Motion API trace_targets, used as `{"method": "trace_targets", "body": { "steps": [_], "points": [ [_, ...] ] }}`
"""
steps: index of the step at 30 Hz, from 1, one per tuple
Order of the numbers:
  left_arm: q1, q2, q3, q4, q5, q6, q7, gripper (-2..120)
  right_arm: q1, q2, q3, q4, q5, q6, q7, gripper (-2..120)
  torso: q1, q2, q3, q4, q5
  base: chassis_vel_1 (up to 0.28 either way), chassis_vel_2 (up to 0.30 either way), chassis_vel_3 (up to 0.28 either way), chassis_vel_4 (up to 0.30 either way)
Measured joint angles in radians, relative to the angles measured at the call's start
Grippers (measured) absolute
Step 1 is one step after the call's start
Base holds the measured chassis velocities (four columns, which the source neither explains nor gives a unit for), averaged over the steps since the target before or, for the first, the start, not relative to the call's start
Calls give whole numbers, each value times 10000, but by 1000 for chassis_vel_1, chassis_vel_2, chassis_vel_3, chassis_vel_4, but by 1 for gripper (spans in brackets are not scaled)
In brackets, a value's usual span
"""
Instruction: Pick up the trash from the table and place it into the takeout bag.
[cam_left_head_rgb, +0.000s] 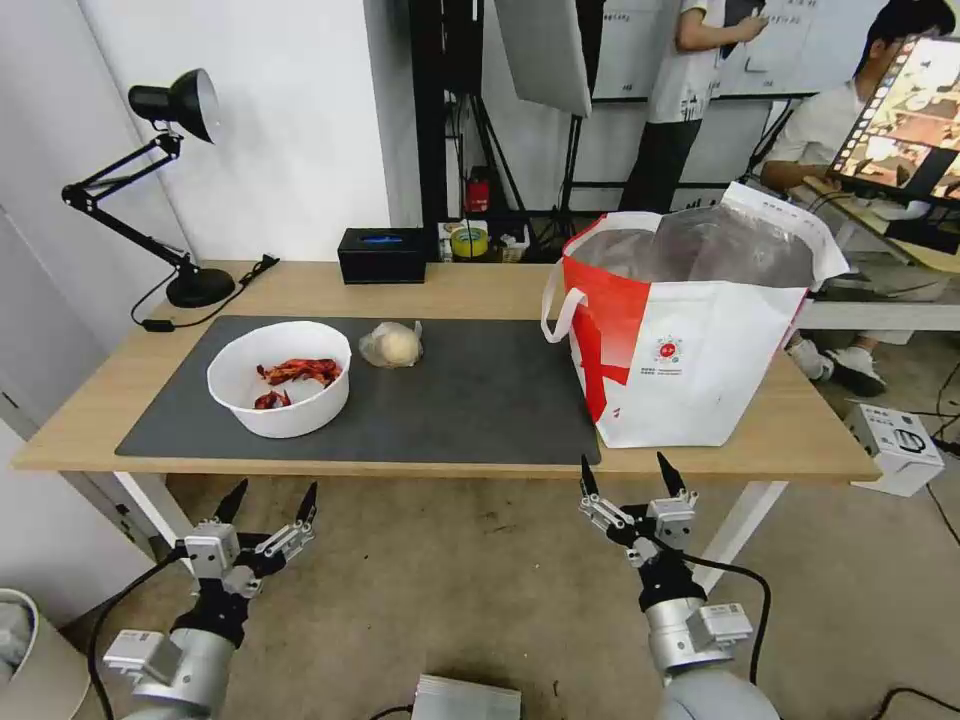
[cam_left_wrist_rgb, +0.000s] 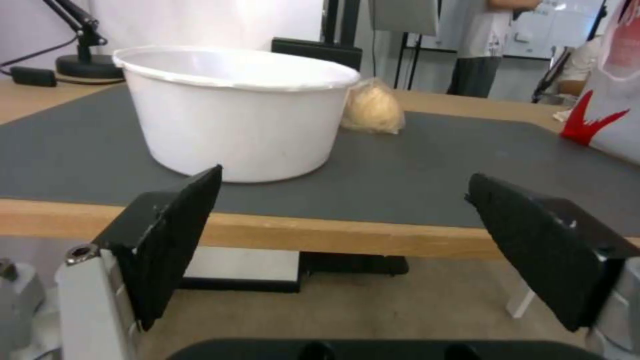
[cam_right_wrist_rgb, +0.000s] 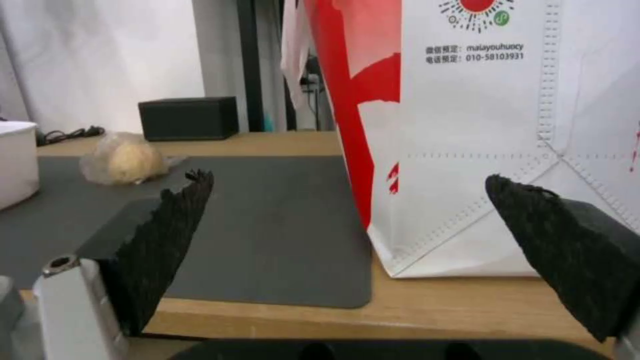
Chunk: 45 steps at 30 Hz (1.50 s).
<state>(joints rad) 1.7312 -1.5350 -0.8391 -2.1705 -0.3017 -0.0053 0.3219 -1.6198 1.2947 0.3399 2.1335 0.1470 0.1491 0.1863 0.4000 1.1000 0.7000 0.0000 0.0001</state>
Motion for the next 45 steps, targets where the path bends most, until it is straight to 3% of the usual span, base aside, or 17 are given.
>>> {"method": "trace_targets", "body": {
  "steps": [17,27,30,36,45],
  "points": [
    [-32,-25,-674,-19,-148,61,83,100,910,-843,-605,-243,773,110,-336,100,0,0,0,-3,-1,0,0,0,0],
    [233,-462,-1060,-19,-127,-199,268,100,3555,-1745,-1803,-1290,2225,-24,-445,100,-1,0,1,0,0,0,0,0,0],
    [312,-531,-1192,-41,-128,-247,330,100,5043,-1992,-2537,-2044,2802,-168,-370,100,0,-1,1,-2,2,0,0,0,0],
    [316,-558,-1337,-45,-167,-263,334,100,6572,-2033,-3484,-2852,3306,-291,-255,100,1,-1,2,1,-1,0,0,0,0],
    [270,-569,-1463,-13,-232,-267,338,100,8963,-1464,-5093,-4677,3766,-496,-20,100,0,-1,2,0,-2,0,0,0,0]
  ]
}}
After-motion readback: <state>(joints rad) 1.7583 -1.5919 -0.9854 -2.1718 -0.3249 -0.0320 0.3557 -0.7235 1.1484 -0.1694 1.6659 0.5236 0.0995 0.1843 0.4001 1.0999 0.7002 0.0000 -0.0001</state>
